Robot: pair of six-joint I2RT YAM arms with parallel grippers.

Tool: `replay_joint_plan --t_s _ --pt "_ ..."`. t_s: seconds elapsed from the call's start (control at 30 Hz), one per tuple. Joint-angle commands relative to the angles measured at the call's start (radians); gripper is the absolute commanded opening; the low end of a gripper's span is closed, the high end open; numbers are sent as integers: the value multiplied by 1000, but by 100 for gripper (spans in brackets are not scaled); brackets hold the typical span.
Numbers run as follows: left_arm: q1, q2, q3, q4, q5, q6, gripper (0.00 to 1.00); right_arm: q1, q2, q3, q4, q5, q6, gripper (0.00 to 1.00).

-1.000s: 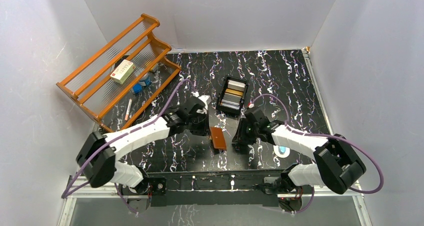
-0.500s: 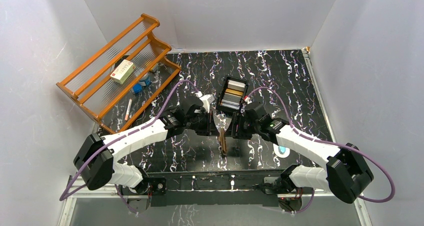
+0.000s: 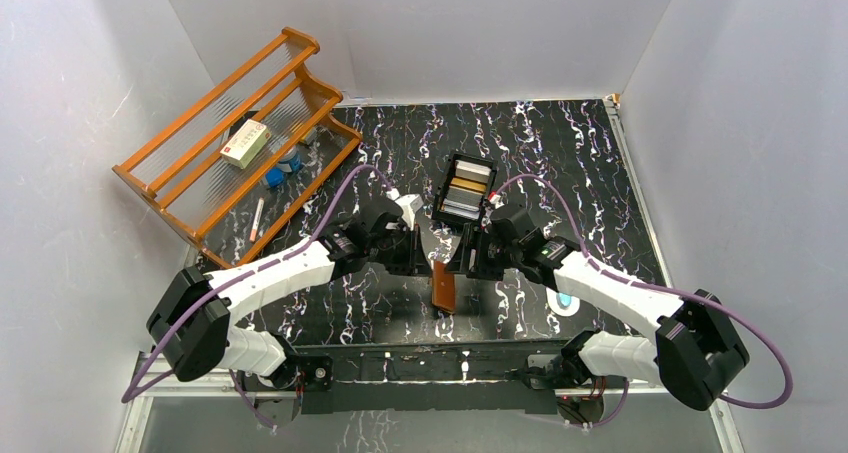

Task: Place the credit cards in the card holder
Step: Open the card holder at the center of the board.

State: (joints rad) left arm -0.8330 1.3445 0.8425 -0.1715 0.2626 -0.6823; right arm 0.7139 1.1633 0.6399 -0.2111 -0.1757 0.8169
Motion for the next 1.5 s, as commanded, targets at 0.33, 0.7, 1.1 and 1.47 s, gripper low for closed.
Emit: replay_joint_plan --t_s 0.33,0.7,1.1,1.47 --pt "12 -30 11 -2 -19 9 0 6 4 5 -17 68 -5 54" --pt "35 -101 -38 97 89 -47 0 7 23 15 13 30 18 53" --pt "35 -63 -52 168 144 -92 0 15 35 -7 61 0 40 58" --pt "38 -55 -45 136 108 -64 0 15 -2 22 72 -23 59 64"
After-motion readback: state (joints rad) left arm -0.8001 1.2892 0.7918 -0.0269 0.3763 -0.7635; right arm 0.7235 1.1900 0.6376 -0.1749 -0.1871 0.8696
